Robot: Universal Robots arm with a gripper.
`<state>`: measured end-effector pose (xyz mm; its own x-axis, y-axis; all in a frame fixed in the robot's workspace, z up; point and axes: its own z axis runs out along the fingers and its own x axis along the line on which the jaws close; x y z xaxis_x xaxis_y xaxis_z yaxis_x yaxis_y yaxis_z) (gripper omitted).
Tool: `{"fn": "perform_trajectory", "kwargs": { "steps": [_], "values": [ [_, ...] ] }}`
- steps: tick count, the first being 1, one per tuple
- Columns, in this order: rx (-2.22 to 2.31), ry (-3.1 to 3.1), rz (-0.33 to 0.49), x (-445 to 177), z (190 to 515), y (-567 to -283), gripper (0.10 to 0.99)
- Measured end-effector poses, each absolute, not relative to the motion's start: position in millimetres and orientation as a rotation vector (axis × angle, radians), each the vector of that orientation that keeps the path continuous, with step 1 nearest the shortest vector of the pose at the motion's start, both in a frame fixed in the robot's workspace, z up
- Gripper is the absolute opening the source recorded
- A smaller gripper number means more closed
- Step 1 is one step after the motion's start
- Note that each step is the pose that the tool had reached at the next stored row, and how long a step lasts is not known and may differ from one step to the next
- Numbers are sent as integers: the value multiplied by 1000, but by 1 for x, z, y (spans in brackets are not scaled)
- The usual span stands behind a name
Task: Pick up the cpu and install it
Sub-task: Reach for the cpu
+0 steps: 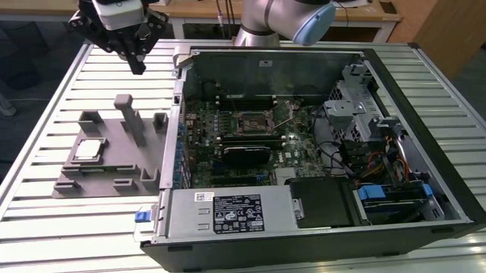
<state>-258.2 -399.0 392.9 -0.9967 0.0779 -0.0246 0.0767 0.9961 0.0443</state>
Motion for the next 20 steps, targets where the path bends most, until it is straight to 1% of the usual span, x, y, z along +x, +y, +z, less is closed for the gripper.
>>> {"fn": "perform_trajectory", "kwargs": {
  "steps": [9,20],
  "values": [
    [121,3112,68,-268,392,-399,106],
    [121,3112,68,-285,384,-399,106]
  ]
}}
